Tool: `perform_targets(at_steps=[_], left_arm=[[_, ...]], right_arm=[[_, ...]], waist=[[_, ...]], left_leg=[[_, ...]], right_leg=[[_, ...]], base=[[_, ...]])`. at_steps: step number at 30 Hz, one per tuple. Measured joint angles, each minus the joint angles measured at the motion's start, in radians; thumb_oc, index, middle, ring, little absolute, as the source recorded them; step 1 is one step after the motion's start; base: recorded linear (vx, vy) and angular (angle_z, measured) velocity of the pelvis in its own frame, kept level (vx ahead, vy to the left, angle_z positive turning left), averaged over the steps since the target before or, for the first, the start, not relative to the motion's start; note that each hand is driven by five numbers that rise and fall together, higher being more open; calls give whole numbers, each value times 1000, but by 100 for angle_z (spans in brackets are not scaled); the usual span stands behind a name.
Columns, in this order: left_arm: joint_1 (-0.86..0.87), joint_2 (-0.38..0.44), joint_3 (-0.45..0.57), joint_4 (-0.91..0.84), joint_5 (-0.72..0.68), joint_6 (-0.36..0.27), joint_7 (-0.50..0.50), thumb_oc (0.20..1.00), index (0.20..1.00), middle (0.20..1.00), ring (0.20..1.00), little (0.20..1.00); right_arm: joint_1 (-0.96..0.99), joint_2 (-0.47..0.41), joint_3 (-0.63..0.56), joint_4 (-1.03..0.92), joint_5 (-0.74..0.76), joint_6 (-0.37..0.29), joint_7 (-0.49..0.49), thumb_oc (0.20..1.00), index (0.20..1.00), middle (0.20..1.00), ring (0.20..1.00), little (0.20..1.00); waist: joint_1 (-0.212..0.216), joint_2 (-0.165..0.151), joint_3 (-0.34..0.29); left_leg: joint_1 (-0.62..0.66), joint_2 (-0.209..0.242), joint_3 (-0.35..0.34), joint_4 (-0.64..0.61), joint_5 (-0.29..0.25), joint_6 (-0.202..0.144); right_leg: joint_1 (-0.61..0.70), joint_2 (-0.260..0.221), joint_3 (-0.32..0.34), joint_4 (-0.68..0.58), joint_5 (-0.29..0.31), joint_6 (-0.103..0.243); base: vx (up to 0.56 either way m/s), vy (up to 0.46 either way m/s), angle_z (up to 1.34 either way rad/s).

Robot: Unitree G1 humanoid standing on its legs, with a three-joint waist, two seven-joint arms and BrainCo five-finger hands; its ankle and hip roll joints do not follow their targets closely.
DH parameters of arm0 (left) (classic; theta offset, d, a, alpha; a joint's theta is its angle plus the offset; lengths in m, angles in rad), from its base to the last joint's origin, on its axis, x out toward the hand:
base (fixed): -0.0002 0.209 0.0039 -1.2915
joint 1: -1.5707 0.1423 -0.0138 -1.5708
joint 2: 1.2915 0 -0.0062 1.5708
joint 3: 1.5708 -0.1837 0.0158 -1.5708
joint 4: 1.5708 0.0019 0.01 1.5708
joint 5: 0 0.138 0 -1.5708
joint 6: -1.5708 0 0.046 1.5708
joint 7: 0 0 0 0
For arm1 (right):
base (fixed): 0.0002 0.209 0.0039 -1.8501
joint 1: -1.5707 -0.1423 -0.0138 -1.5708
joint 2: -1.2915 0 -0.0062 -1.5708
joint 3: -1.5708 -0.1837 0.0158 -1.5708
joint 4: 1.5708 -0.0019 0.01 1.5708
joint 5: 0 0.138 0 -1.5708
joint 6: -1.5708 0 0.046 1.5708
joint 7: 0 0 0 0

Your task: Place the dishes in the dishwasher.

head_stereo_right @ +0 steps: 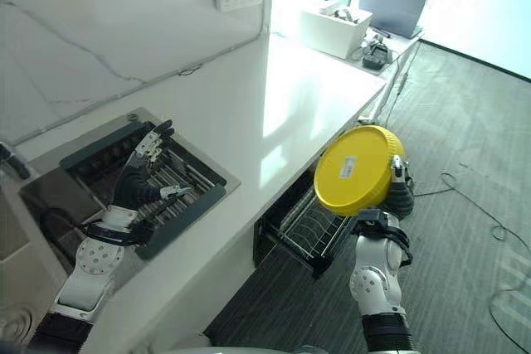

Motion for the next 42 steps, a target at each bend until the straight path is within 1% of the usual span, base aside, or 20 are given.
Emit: perform_targets(at_steps=[1, 2, 3, 4, 5, 6, 7, 11, 13, 20, 22, 23, 25, 27, 30, 32, 34, 36, 39, 42], left_arm=[[40, -6, 7, -21, 0, -1, -1, 1000, 1000, 1000, 1000, 1000], [64, -8, 10, -36, 0, -3, -2, 1000, 1000, 1000, 1000, 1000], [76, -18, 12, -46, 1, -6, -3, 1000, 1000, 1000, 1000, 1000], [78, -29, 15, -51, 1, -6, -6, 1000, 1000, 1000, 1000, 1000], [75, -36, 14, -51, 1, -6, -10, 1000, 1000, 1000, 1000, 1000], [71, -42, 12, -51, 1, -6, -10, 1000, 1000, 1000, 1000, 1000], [55, -47, 4, -50, 1, -6, -10, 1000, 1000, 1000, 1000, 1000], [26, -48, 2, -50, 1, -5, -8, 1000, 1000, 1000, 1000, 1000], [21, -45, 2, -50, 1, -4, -7, 1000, 1000, 1000, 1000, 1000], [21, -43, -36, -50, 1, 18, -6, 1000, 1000, 1000, 1000, 1000], [21, -42, -36, -50, 1, 18, -3, 1000, 1000, 1000, 1000, 1000], [26, -41, -35, -49, 1, 18, -1, 1000, 1000, 1000, 1000, 1000], [54, -40, -34, -49, 1, 29, 0, 1000, 1000, 1000, 1000, 1000], [58, -25, -32, -49, 1, 37, -1, 1000, 1000, 1000, 1000, 1000], [58, -19, -31, -48, 1, 41, -3, 1000, 1000, 1000, 1000, 1000], [58, -19, -32, -49, 1, 41, -15, 1000, 1000, 1000, 1000, 1000], [51, -14, -34, -47, 0, 41, -21, 1000, 1000, 1000, 1000, 1000], [45, -11, -35, -37, 0, 41, -23, 1000, 1000, 1000, 1000, 1000], [37, -5, -38, -37, 0, 40, -40, 1000, 1000, 1000, 1000, 1000], [8, -3, -40, -37, 0, 40, -44, 1000, 1000, 1000, 1000, 1000]], right_arm=[[-3, -6, -9, 0, 0, 0, 0, 200, 200, 200, 200, 200], [-1, -15, -9, 0, 0, 2, -1, 200, 200, 200, 200, 200], [-1, -25, -8, 0, 0, 3, -1, 200, 200, 200, 200, 200], [1, -29, -8, 0, 0, 8, 0, 200, 200, 200, 200, 200], [2, -33, -6, -1, 0, 17, 0, 200, 200, 200, 200, 200], [3, -36, -3, -1, 0, 20, 0, 200, 200, 200, 200, 200], [3, -36, 8, -1, 0, 20, -1, 200, 200, 200, 200, 200], [1, -21, 120, 2, -3, 21, -5, 200, 200, 200, 200, 200], [-1, -17, 115, 2, -4, 21, -8, 200, 200, 200, 200, 200], [-2, -17, 116, 3, -10, 25, -9, 200, 200, 200, 200, 200], [-4, -17, 125, 11, -11, 27, -9, 200, 200, 200, 200, 200], [-4, -17, 133, 12, -11, 31, -13, 200, 200, 200, 200, 200], [-4, -14, 153, 12, -11, 45, -20, 200, 200, 200, 200, 200], [-4, -14, 153, 14, -11, 45, -20, 200, 200, 200, 200, 200], [-5, -15, 146, 31, -12, 44, -22, 200, 200, 200, 200, 200], [-8, -15, 141, 89, -11, 42, -28, 200, 200, 200, 200, 200], [-17, -19, 139, 142, -11, 43, -30, 200, 200, 200, 200, 200], [-33, -29, 131, 167, -11, 43, -29, 200, 200, 200, 200, 200], [-72, -46, 101, 208, -11, 42, -29, 200, 200, 200, 200, 200], [-89, -55, 100, 209, -11, 42, -29, 200, 200, 200, 200, 200]], waist=[[1, 27, 1], [1, 51, -3], [0, 63, -3], [-15, 71, -3], [-39, 77, -5], [-48, 83, -6], [-51, 91, -11], [-35, 96, -17], [-11, 96, -18], [-9, 87, -40], [-6, 79, -48], [0, 74, -51], [18, 68, -54], [21, 59, -57], [32, 59, -57], [33, 59, -57], [37, 68, -52], [45, 83, -41], [48, 104, 6], [48, 114, 40]], left_leg=[[3, 22, -59, -34, 19, -28], [21, 36, -87, -68, 29, -40], [38, 51, -99, -97, 44, -40], [52, 68, -106, -119, 59, -43], [55, 80, -108, -140, 77, -41], [70, 83, -107, -157, 88, -43], [72, 83, -108, -165, 96, -43], [86, 73, -110, -163, 98, -49], [84, 63, -111, -163, 98, -47], [86, 51, -136, -163, 95, -43], [88, 49, -135, -163, 91, -47], [93, 42, -149, -163, 78, -46], [119, 26, -165, -164, 58, -37], [118, 23, -164, -165, 58, -36], [116, 28, -164, -167, 58, -36], [100, 31, -180, -165, 61, -35], [82, 32, -196, -163, 65, -35], [80, 32, -196, -163, 64, -38], [84, 31, -196, -142, 56, -41], [85, 30, -194, -141, 56, -41]], right_leg=[[-8, 41, 2, -20, -4, 5], [-5, 68, -10, -37, 2, 8], [-1, 87, -31, -47, 10, 12], [12, 113, -40, -54, 12, 10], [13, 129, -44, -54, 11, 1], [14, 135, -46, -54, 16, -10], [15, 136, -49, -54, 29, -27], [34, 123, -60, -54, 37, -41], [34, 117, -64, -54, 38, -42], [35, 114, -62, -54, 37, -43], [32, 113, -53, -54, 37, -44], [30, 112, -42, -54, 37, -44], [33, 107, -4, -56, 40, -47], [32, 104, 0, -55, 40, -48], [32, 105, -2, -56, 32, -47], [34, 101, -24, -54, 34, -50], [25, 101, -45, -54, 32, -46], [18, 100, -45, -53, 26, -44], [31, 105, -43, -54, 28, -40], [38, 106, -42, -53, 30, -40]], base=[[-27, -65, -32], [-22, -36, -53], [-23, -5, -47], [-25, 4, -28], [-30, 5, -9], [-24, -2, 3], [-22, -13, 4], [-32, -11, 8], [-29, 6, 8], [34, -7, 3], [142, -24, -9], [120, -21, -35], [113, -15, -42], [150, -21, -7], [140, -10, 1], [113, -30, 21], [129, -54, 24], [141, -62, 5], [161, -52, -1], [45, -37, -1]])
